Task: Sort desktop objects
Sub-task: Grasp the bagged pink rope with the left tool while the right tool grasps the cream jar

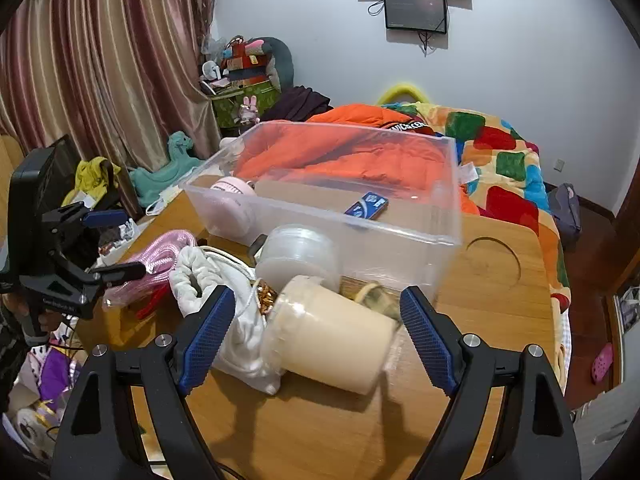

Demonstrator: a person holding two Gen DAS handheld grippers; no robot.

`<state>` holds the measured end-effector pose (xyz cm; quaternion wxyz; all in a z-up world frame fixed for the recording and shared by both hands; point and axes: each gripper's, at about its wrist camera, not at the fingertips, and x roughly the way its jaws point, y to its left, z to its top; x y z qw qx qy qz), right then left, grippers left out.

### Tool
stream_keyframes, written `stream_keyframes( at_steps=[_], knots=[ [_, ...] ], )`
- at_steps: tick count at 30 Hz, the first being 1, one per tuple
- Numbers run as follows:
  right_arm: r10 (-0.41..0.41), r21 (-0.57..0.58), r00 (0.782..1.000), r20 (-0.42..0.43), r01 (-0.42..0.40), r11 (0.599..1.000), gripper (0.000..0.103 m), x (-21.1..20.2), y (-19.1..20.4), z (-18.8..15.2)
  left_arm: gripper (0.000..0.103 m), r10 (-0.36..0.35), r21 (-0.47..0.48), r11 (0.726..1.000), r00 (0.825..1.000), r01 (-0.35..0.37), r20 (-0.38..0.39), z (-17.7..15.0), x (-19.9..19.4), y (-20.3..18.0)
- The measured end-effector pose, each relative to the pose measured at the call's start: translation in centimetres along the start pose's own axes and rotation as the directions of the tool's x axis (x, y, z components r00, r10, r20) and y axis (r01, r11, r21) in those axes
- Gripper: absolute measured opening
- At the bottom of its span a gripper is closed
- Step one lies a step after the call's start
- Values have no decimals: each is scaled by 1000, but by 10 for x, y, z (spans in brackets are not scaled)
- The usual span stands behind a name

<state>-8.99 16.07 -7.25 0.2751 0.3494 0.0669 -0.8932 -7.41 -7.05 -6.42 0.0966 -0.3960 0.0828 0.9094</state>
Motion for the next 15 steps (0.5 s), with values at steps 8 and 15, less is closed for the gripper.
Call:
stream_keyframes(
  at_steps=[8,15],
  knots=[
    [-48,10,999,-24,48,999,81,11,-2,-12,98,-59,-20,998,997,58,-52,-9,24,-2],
    [-22,56,997,-70,26,998,80,12,-15,-22,98,-83,-38,996,996,82,-44,-8,31,-5]
  ],
)
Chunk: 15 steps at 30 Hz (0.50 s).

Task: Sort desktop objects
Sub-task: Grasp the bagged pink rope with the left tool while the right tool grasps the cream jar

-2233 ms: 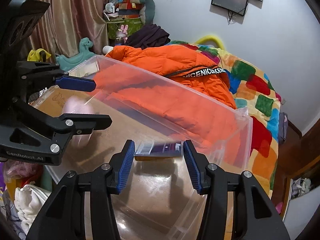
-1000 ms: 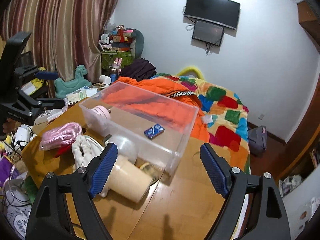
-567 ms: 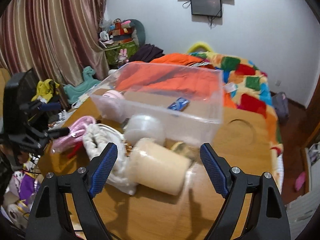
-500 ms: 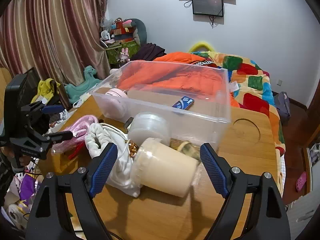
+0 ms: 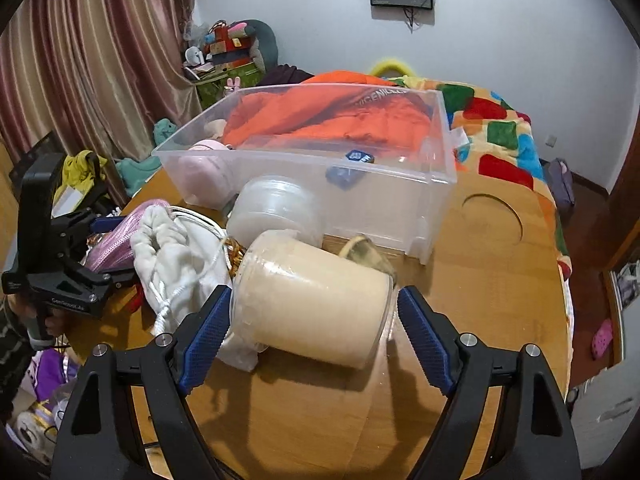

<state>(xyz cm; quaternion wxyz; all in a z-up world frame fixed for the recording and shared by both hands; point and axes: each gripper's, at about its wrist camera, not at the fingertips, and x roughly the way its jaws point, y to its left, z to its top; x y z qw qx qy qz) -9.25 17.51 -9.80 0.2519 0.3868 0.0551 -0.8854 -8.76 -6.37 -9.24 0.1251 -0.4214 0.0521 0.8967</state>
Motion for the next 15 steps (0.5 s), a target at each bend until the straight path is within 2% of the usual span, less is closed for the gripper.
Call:
stream_keyframes(
  at_steps=[3,5,8,15],
  knots=[
    [15,11,1000,-8,-15,1000,76,1,-1,0,91,-3,6,1000,1000,3,6,2,0,-2],
    [19,11,1000,-19,-18,1000,73,6,1,0,78,-1,5,1000,1000,1,17,3,-1,-5],
    [1,10,1000,-2,-1,1000,71,7,5,-2,68,-6,-1,1000,1000,6,30,3,-3,-7],
    [6,22,999,33,-7,1000,69,-5,0,-15,57,-17,-55,998,997,21,69,-2,-18,-1]
  ],
)
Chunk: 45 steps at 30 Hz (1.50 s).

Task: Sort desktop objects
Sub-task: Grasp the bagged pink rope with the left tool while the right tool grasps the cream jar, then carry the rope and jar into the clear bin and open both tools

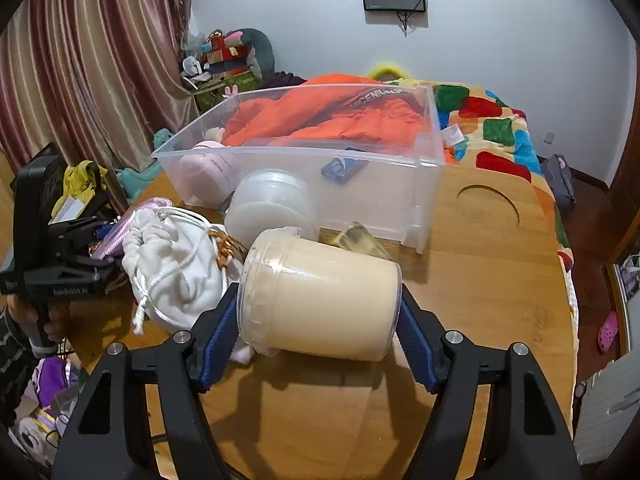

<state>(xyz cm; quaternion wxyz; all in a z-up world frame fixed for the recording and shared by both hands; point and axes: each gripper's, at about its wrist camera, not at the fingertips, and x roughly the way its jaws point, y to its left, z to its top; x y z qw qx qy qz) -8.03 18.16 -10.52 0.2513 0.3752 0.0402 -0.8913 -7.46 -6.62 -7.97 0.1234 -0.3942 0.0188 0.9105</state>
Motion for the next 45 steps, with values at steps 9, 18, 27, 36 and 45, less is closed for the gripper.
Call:
stream_keyframes(
  at_steps=[9,18,27,36,45],
  knots=[
    [9,0,999,40,-9,1000,65,-20,-7,-3,46,-6,-76,997,999,8,32,2,-14,12],
    [28,-7,997,70,-27,1000,65,-37,-11,0,46,-10,-124,992,992,26,126,10,-45,17],
    [32,1,991,128,-32,999,65,-59,-15,18,46,-9,-96,995,979,29,203,33,-69,6],
    [45,-6,977,210,-45,999,65,-78,-18,45,46,-22,-88,995,969,45,245,60,-78,2],
    [62,-42,970,235,-53,998,65,-65,-12,80,46,6,-66,998,967,12,255,88,-67,-6]
  ],
)
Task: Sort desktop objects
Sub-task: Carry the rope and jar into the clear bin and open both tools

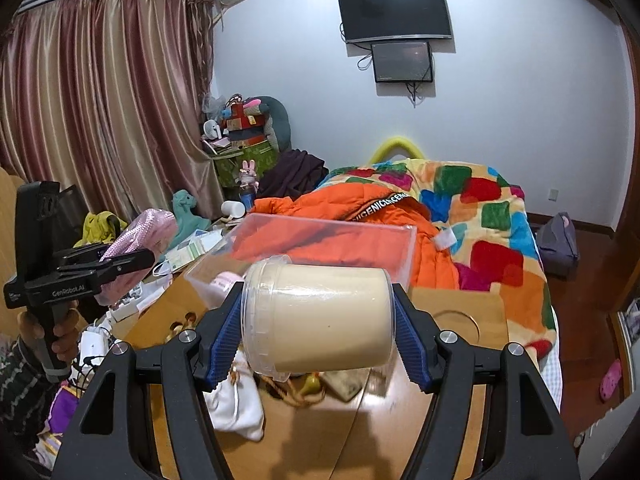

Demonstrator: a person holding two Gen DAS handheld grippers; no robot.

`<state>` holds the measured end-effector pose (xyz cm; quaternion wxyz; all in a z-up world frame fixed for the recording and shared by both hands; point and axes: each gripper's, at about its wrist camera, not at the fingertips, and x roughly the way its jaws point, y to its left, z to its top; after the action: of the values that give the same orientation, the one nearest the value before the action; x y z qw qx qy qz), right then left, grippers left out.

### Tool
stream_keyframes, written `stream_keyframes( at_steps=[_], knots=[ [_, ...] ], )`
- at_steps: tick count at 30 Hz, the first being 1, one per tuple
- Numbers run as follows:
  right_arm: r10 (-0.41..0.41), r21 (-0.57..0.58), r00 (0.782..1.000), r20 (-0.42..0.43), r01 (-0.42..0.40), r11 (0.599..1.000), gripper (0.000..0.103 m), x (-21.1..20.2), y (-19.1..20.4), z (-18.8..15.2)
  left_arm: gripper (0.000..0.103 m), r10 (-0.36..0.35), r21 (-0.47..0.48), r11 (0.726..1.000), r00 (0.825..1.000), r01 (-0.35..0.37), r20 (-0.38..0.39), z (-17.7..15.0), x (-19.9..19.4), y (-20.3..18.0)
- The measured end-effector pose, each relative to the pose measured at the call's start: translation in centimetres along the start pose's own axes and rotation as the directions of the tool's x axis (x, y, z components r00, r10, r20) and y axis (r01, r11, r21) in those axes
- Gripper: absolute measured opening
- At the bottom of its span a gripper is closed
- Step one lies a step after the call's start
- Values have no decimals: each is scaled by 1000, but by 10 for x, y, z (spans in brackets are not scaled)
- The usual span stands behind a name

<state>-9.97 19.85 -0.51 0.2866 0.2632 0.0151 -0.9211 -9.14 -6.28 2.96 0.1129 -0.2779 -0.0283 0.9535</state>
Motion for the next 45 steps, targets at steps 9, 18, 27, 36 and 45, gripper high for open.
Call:
stream_keyframes(
  at_steps=[9,18,27,36,45],
  knots=[
    [21,18,1000,-18,-21,1000,65,39,-11,21,46,24,-8,1000,1000,-24,3,24,21,0],
    [39,39,999,-31,-37,999,65,68,-19,29,46,15,18,1000,1000,-14,-13,38,53,-11],
    [90,93,992,-91,-82,992,65,106,-24,24,46,28,36,999,994,-24,-103,39,102,-16],
    [39,37,987,-155,-33,999,65,131,-11,10,46,51,61,997,983,-41,-176,26,136,-17],
    [-3,-9,982,-190,2,1000,65,141,-5,4,45,49,92,995,982,-33,-180,21,141,-19]
  ],
)
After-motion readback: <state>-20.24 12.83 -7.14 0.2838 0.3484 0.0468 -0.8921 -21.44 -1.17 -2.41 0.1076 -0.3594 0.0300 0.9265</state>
